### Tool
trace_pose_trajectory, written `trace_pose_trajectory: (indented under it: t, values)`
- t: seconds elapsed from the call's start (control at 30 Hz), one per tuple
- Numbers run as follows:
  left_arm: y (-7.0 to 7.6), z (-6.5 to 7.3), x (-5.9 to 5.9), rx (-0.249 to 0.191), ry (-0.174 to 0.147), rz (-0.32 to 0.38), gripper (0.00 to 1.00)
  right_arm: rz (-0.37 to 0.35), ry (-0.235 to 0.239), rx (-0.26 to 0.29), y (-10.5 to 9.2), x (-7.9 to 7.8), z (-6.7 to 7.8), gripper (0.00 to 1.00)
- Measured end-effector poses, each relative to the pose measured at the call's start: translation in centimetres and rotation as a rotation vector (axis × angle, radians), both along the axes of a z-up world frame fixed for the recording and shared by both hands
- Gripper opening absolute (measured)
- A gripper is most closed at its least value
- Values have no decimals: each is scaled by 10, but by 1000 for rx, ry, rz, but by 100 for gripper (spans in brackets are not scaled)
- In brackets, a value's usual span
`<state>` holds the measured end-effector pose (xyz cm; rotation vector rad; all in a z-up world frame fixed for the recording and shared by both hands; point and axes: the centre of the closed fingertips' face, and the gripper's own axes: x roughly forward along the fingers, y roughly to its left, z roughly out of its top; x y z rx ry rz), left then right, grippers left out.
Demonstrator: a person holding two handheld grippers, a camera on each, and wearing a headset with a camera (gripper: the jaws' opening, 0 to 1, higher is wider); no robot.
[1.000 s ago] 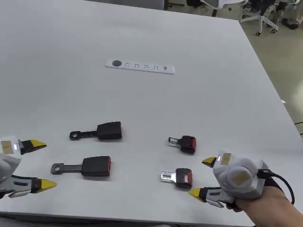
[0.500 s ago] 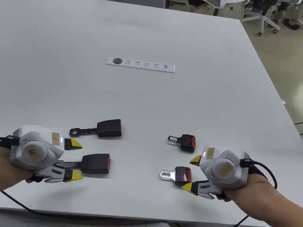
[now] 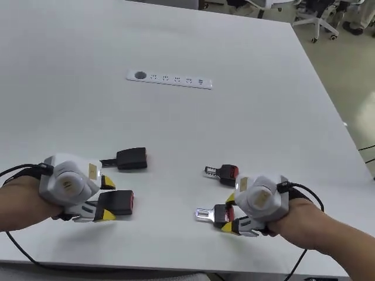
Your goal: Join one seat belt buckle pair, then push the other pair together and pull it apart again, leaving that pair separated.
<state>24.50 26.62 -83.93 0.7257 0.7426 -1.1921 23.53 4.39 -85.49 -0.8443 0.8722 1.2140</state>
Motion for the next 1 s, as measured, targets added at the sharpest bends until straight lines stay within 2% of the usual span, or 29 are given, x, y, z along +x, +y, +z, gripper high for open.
trace_pose_trajectory:
  t: [0.2, 0.27, 0.4, 0.47, 0.63, 0.8, 1.0]
  values:
    - [2, -6, 0, 42, -3, -47, 34, 4, 17, -1, 0, 2, -4, 36]
    - [2, -8, 1, 49, 8, -46, 34, 9, 15, 12, 0, 3, -6, 35]
    - [5, -12, 1, 79, -7, -90, 34, 15, 30, 22, 0, 4, -6, 34]
    - [5, -15, 1, 100, -33, -122, 34, 24, 33, 15, 0, 3, -7, 34]
    - [6, -20, 4, 113, -20, -143, 33, 36, 55, 4, 0, 3, -7, 34]
    - [5, -21, 3, 121, -5, -168, 33, 41, 79, 0, 0, 3, -10, 34]
    - [6, -23, 3, 117, 14, -183, 32, 58, 74, -17, 1, 3, -12, 34]
